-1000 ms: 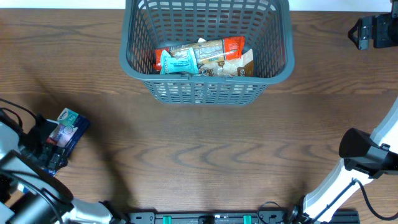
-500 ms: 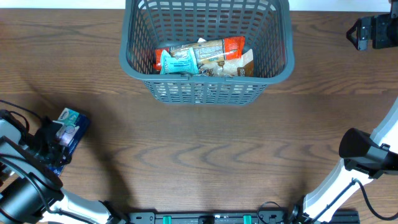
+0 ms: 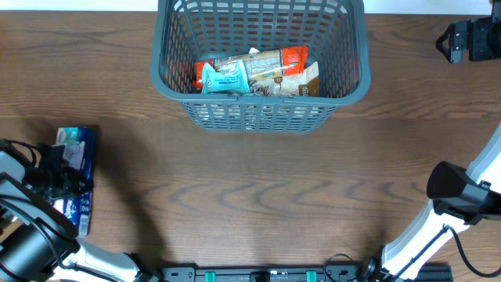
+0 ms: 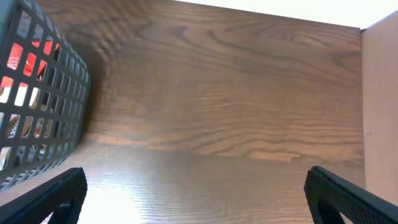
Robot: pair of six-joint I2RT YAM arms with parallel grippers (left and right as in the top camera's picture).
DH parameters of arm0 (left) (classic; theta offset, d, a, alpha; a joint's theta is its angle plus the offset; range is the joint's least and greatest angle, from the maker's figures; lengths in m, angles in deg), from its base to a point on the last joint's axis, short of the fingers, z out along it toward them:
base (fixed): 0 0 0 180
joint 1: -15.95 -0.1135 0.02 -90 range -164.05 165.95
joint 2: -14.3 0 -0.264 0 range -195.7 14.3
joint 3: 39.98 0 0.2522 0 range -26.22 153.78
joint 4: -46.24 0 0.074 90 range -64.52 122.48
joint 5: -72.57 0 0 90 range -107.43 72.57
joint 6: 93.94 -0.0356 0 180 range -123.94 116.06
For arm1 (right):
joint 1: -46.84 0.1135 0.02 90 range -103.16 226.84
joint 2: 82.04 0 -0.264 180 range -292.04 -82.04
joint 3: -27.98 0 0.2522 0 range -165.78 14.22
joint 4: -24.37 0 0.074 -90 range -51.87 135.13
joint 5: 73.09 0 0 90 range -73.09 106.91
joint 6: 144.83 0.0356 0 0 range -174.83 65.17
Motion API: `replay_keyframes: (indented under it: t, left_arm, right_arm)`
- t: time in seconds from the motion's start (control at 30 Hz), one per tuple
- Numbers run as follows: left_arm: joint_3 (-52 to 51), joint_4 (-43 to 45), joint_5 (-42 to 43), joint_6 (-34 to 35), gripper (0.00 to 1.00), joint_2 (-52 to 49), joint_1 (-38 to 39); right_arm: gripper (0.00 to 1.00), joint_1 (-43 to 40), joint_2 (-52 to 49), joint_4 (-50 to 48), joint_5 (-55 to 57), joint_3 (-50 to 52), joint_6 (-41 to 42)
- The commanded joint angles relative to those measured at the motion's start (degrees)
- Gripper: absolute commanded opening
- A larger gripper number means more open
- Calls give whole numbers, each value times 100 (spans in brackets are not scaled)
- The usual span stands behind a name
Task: Pack container
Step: 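Lower the left gripper and grasp the tissue box, then lift the tissue box over the basket and release it inside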
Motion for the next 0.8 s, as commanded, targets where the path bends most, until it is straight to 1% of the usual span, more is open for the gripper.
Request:
replay_keyframes:
  t: [0.0,0.1,0.27,0.37,0.5,0.57,0.67,0.77]
  left_arm:
    - [48,188,688,1298,6,-96,70]
    - [400,33,686,1720,6,-50,260]
    - [1392,-461,619,1803,6,271,839]
    - [2330,-868,446,2389,6,494,1303]
    - [3722,-1364,356,2734,6,680,1993]
    - [4435,-1532,173,2763,6,719,2402]
    - [5445,-1554,-404,2726,6,730,3139]
    - [6249,-1447,-907,2186,6,730,3980]
  right_arm:
    - [99,35,-7,-2,-90,-7,-20]
    - [99,35,-7,-17,-90,-7,-20]
    - [99,35,-7,-15,-90,-7,-20]
    - [99,35,-7,-13,-92,-7,-17]
    - [99,35,-7,-11,-105,-7,-17]
    - [99,35,-7,-11,-173,-7,-20]
    - [99,35,-7,-11,-175,-7,-17]
    - [99,35,-7,-11,-175,-7,-20]
